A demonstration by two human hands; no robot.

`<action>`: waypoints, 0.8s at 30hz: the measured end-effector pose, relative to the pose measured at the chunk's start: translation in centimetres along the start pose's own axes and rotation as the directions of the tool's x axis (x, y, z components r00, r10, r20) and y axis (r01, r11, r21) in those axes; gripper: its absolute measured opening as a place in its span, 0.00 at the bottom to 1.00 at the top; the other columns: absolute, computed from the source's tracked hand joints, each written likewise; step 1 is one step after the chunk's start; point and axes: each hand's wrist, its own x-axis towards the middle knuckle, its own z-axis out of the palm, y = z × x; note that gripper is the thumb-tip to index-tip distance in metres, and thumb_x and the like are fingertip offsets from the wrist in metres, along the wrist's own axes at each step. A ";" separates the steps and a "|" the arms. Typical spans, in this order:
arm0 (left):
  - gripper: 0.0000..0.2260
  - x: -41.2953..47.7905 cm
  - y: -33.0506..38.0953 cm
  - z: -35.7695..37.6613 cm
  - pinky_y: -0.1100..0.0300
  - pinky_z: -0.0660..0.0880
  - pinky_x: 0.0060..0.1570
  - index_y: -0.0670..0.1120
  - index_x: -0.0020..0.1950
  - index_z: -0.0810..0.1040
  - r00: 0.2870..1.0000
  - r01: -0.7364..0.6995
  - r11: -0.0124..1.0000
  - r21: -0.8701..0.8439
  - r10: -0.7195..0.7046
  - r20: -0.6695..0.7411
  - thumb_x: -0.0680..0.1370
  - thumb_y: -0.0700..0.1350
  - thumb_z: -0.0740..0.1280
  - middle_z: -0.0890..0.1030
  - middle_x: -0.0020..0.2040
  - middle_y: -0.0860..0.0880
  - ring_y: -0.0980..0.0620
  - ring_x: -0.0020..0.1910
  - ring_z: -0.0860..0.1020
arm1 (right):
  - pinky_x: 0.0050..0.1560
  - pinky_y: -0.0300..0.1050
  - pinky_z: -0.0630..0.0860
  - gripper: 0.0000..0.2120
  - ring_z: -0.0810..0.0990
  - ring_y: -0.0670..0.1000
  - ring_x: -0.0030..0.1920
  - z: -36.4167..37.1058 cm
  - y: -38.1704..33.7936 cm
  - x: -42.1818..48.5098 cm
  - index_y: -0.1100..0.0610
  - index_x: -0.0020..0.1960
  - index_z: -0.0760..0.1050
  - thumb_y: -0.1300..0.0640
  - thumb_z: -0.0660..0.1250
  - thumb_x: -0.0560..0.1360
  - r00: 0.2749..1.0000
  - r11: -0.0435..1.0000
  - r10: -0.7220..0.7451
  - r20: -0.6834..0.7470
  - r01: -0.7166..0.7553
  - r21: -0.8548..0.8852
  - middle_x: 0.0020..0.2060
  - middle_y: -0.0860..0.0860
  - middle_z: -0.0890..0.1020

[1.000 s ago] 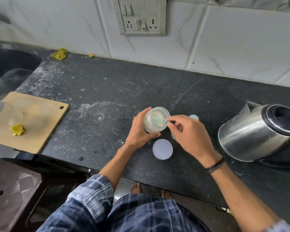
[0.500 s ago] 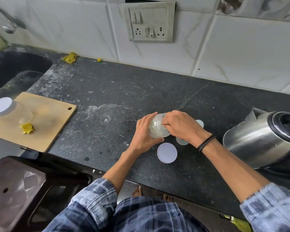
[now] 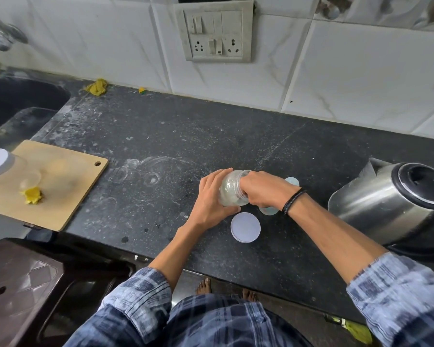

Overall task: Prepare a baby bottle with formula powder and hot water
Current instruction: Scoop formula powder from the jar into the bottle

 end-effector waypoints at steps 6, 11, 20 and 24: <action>0.44 0.0 -0.1 0.2 0.58 0.61 0.68 0.50 0.77 0.67 1.000 -0.025 1.000 0.008 0.025 0.014 0.65 0.48 0.83 0.69 0.72 0.53 0.55 0.70 0.61 | 0.46 0.46 0.70 0.09 0.80 0.58 0.50 0.1 0.0 0.1 0.61 0.61 0.78 0.63 0.66 0.81 0.997 0.998 0.055 0.057 -0.056 0.017 0.56 0.57 0.83; 0.44 0.0 -0.1 0.3 0.57 0.62 0.68 0.50 0.77 0.66 0.999 -0.043 0.999 0.006 0.043 0.020 0.65 0.48 0.83 0.68 0.72 0.55 0.56 0.70 0.60 | 0.48 0.46 0.72 0.10 0.74 0.55 0.45 0.3 0.3 1.0 0.60 0.62 0.77 0.62 0.66 0.81 0.985 0.994 0.109 0.130 -0.110 -0.004 0.41 0.52 0.75; 0.45 0.5 -0.3 0.4 0.57 0.62 0.69 0.50 0.78 0.66 1.000 -0.009 1.000 0.001 0.009 0.027 0.65 0.48 0.83 0.67 0.71 0.57 0.57 0.70 0.60 | 0.46 0.47 0.70 0.10 0.76 0.56 0.46 0.2 0.9 1.7 0.59 0.62 0.78 0.61 0.65 0.82 0.989 0.995 0.086 0.118 -0.092 0.045 0.56 0.55 0.83; 0.45 0.4 -0.4 0.4 0.58 0.61 0.68 0.51 0.77 0.65 1.000 0.026 1.000 -0.010 -0.026 0.014 0.65 0.50 0.83 0.67 0.70 0.60 0.67 0.67 0.59 | 0.42 0.47 0.68 0.09 0.80 0.55 0.45 0.7 2.2 1.0 0.55 0.52 0.83 0.62 0.65 0.80 0.992 0.986 -0.042 -0.122 0.061 0.156 0.52 0.53 0.83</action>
